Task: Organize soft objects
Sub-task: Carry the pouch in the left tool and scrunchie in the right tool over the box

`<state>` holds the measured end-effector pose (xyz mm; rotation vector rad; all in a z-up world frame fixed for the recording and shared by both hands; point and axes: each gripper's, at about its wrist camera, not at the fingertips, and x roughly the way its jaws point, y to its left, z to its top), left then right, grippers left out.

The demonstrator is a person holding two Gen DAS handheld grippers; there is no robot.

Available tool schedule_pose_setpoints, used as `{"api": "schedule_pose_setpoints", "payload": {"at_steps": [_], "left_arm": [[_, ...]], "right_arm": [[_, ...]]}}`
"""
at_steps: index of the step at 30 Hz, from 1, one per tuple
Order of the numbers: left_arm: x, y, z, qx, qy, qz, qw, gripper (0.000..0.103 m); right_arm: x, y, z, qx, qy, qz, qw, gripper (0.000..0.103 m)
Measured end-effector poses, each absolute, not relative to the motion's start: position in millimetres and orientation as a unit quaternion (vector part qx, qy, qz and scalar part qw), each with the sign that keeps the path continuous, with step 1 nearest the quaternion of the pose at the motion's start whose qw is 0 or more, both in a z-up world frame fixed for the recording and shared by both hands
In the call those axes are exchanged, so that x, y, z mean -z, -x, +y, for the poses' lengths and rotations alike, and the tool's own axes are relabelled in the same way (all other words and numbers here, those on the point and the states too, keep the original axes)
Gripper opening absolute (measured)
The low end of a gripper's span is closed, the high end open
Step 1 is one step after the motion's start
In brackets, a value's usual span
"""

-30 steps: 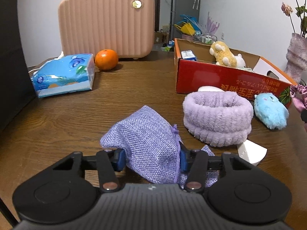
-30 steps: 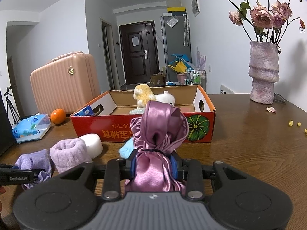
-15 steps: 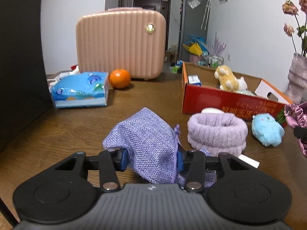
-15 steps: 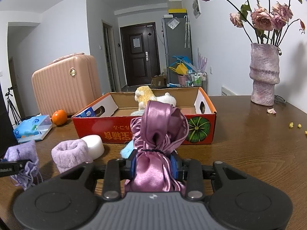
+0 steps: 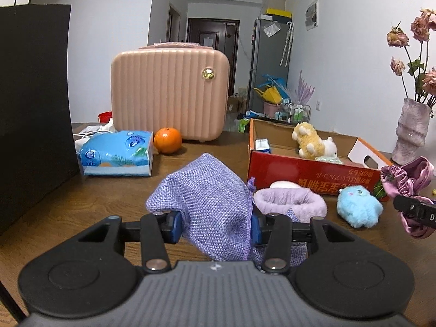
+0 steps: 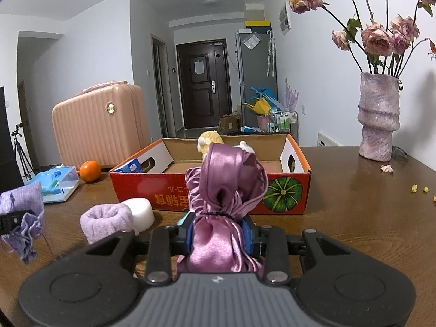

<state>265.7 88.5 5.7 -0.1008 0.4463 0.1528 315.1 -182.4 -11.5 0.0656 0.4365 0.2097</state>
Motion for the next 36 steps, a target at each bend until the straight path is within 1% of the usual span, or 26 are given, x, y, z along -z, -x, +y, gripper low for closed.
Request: {"api": "schedule_pose_setpoints", "payload": {"at_steps": [20,36], "left_arm": [[-35,-281,62,-0.044,0.049,0.187,0.98,0.046],[-50,-317,39,-0.03,0.046,0.167,0.984,0.046]], "right_arm": [[-8,-314,-172,-0.118,-0.006,0.174,0.978,0.033],[-24,-335,-172,-0.111,-0.023,0.147,0.983,0.033]]}}
